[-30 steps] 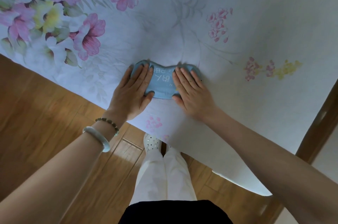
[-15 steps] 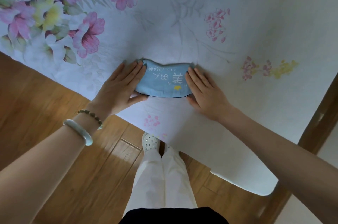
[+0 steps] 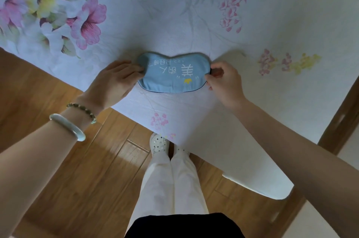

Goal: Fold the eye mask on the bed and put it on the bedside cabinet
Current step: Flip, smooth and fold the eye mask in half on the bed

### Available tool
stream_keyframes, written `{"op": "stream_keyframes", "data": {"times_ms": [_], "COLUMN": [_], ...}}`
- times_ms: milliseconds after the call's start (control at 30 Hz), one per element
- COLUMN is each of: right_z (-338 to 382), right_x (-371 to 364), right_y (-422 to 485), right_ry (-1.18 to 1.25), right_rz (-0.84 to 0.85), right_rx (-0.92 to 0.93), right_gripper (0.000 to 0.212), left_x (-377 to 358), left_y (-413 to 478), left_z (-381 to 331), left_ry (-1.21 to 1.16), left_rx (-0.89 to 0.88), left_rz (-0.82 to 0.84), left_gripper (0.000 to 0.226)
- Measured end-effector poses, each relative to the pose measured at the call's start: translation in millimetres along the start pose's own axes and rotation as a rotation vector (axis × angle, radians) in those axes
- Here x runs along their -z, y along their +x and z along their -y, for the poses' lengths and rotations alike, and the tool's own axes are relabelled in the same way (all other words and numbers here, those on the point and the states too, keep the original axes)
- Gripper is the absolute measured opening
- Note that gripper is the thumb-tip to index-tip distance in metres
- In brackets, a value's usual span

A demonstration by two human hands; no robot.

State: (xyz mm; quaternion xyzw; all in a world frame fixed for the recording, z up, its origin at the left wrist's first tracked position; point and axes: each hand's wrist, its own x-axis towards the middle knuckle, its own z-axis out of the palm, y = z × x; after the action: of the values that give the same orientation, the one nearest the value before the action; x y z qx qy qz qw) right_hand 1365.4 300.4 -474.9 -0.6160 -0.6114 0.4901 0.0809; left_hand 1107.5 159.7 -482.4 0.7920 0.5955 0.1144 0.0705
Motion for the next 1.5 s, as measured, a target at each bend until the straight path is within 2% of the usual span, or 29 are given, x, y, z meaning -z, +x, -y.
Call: {"op": "stream_keyframes", "data": {"times_ms": [167,267,367,533,600,700,933,1100,1200,1267,1367,1500], "right_z": [35,61,80,92,88,70,-13,-30,-28,-25,-20,-10], "right_x": [-1,-14,-29,-42,-36,-14,44,26,13,10,18,33], "right_y": [36,56,69,69,69,66,13,-34,-42,-37,-22,1], "right_ry": [-0.167,-0.273,-0.398,-0.405,-0.366,-0.261,-0.231,-0.050,0.064,0.102,0.127,0.067], "right_rz": [-0.050,0.023,0.116,0.266,0.294,0.206,0.062,0.193,0.238,0.198,0.082,-0.085], "right_rx": [0.206,0.352,0.460,0.532,0.500,0.407,0.169,-0.098,-0.194,-0.226,-0.236,-0.127], "right_gripper": [0.025,0.027,0.028,0.028,0.028,0.030,0.015,0.004,0.012,0.013,0.022,0.020], "left_x": [1,-12,-26,-42,-45,-42,-19,-12,-13,-12,-6,-5], "left_y": [-6,4,30,68,71,58,40,67,83,91,95,81], "left_z": [-50,-92,-124,-158,-162,-152,-67,-30,-23,-26,-35,-53], "left_ry": [-0.033,-0.100,-0.158,-0.216,-0.238,-0.278,-0.207,-0.164,-0.198,-0.259,-0.389,-0.450], "left_rx": [-0.113,-0.120,-0.026,0.228,0.286,0.320,0.434,0.578,0.601,0.627,0.773,0.979], "left_rz": [-0.022,-0.064,-0.131,-0.166,-0.152,-0.140,-0.190,-0.123,-0.080,-0.087,-0.155,-0.270], "left_gripper": [0.009,0.007,0.008,0.003,0.010,0.019,0.024,0.032,0.032,0.030,0.028,0.029]}}
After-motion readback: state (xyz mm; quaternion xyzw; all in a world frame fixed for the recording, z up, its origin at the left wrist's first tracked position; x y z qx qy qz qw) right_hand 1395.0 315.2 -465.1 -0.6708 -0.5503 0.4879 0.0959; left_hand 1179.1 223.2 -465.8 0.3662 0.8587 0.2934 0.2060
